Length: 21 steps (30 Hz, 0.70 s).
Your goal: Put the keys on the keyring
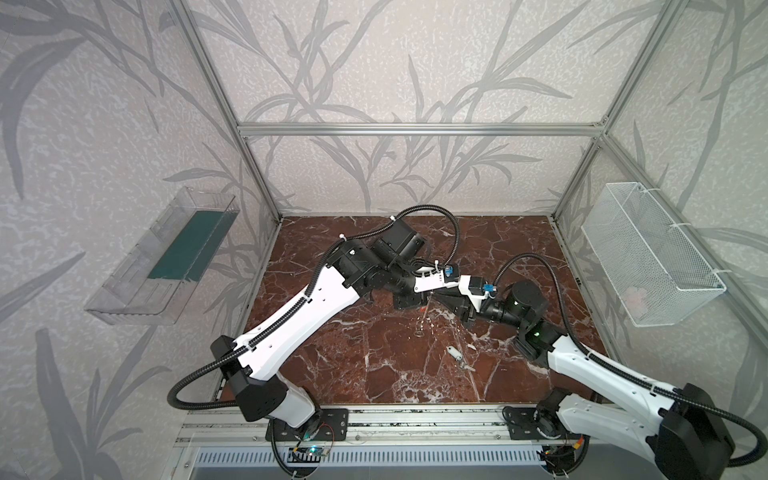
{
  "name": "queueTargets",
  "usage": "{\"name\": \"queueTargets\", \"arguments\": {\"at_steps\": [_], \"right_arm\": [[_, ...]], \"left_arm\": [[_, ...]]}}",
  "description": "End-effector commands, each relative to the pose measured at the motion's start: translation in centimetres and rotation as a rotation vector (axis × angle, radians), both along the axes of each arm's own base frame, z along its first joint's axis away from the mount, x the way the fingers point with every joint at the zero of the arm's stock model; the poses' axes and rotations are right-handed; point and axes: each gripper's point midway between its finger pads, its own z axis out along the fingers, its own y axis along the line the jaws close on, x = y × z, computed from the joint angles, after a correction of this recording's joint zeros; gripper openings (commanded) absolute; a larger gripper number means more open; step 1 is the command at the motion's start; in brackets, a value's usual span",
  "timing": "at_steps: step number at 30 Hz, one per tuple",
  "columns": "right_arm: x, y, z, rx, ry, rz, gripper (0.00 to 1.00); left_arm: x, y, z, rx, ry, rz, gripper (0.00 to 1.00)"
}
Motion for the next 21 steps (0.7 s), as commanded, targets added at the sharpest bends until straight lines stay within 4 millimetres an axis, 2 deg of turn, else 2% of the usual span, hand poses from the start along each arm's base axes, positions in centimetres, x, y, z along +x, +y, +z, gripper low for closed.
{"name": "queueTargets", "arguments": {"at_steps": [1, 4, 7, 9, 11, 16, 21], "right_arm": [[0.1, -0.1, 1.4, 0.021, -0.026, -0.007, 0.08], [0.1, 0.1, 1.2, 0.011, -0.010, 0.005, 0.09], [0.2, 0.2, 0.8, 0.003, 0.005, 0.001, 0.18], [0.3, 0.2, 0.8, 0.002, 0.006, -0.001, 0.19], [0.3, 0.2, 0.7, 0.001, 0.008, 0.001, 0.19], [0.2, 0.2, 0.9, 0.009, 0.007, 0.006, 0.11], [0.4, 0.5, 0.4, 0.001, 0.035, 0.009, 0.13]], "left_arm": [[-0.8, -0.1, 0.0, 0.001, 0.014, -0.040, 0.00], [-0.9, -0.2, 0.2, -0.007, 0.012, -0.042, 0.00], [-0.9, -0.2, 0.3, -0.012, 0.009, -0.048, 0.00], [-1.0, -0.2, 0.4, -0.015, 0.007, -0.048, 0.00], [-0.9, -0.3, 0.5, -0.020, 0.003, -0.048, 0.00], [-0.9, -0.5, 0.7, -0.033, 0.001, -0.051, 0.00], [-1.0, -0.8, 1.2, -0.061, -0.003, -0.060, 0.00]]}}
